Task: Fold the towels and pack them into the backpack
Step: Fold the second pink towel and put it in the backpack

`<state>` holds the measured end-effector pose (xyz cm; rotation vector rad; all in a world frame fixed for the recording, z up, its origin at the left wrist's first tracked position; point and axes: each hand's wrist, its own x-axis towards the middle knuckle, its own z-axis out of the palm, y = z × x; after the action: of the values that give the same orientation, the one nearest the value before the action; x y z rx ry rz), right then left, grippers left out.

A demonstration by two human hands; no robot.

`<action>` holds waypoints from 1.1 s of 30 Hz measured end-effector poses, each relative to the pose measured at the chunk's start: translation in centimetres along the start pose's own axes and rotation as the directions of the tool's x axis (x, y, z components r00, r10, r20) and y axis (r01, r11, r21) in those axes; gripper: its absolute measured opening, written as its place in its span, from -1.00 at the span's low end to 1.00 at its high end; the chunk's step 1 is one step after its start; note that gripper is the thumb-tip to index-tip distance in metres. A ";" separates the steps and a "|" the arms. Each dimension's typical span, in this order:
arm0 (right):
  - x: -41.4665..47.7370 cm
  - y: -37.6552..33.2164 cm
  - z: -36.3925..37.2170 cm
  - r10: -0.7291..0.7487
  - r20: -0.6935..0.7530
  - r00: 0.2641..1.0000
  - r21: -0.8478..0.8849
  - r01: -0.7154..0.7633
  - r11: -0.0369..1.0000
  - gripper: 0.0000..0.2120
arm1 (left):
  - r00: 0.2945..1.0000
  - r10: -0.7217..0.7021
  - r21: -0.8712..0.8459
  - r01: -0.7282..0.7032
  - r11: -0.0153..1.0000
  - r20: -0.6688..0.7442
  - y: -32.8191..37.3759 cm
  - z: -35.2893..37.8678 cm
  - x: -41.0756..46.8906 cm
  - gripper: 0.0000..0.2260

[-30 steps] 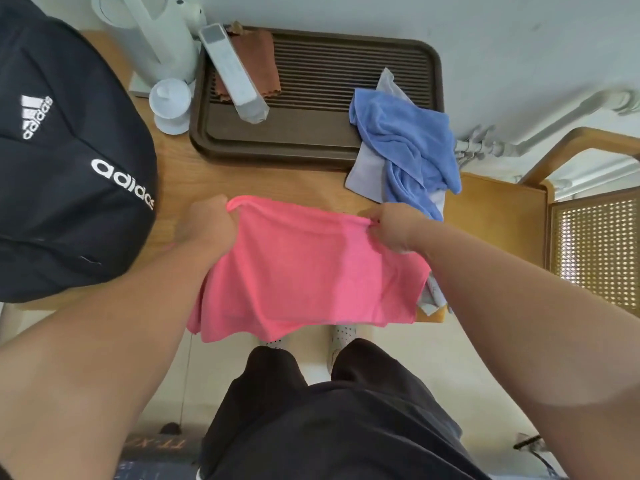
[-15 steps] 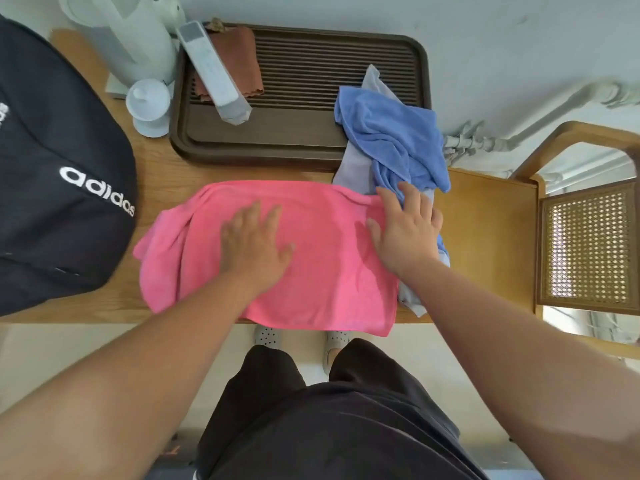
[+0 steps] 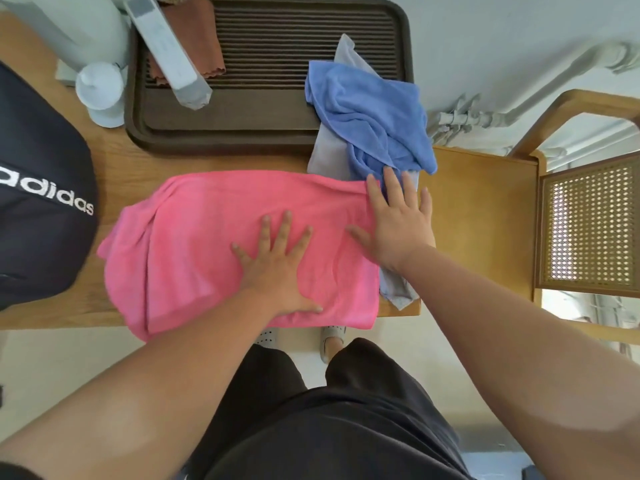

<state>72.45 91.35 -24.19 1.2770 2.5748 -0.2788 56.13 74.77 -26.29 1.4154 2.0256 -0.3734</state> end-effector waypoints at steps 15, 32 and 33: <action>4.2 -0.6 -3.6 0.090 -0.122 0.989 0.257 -0.056 0.965 -0.83 | 0.980 0.164 0.046 -0.160 0.986 -0.112 1.6 -2.4 2.5 0.21; 3.9 0.0 -4.9 0.089 -0.203 0.975 0.444 0.011 0.896 -0.68 | 0.987 0.110 0.037 -0.106 0.994 -0.119 2.5 -3.6 2.2 0.08; 3.2 -0.7 -4.9 0.050 -0.256 0.965 0.400 0.059 0.915 -0.64 | 0.987 0.072 0.023 -0.070 0.997 -0.144 2.0 -4.0 1.6 0.01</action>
<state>69.35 94.75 -20.54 1.5347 2.8421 -0.7243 56.30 78.96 -24.04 1.5616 2.0842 -0.2653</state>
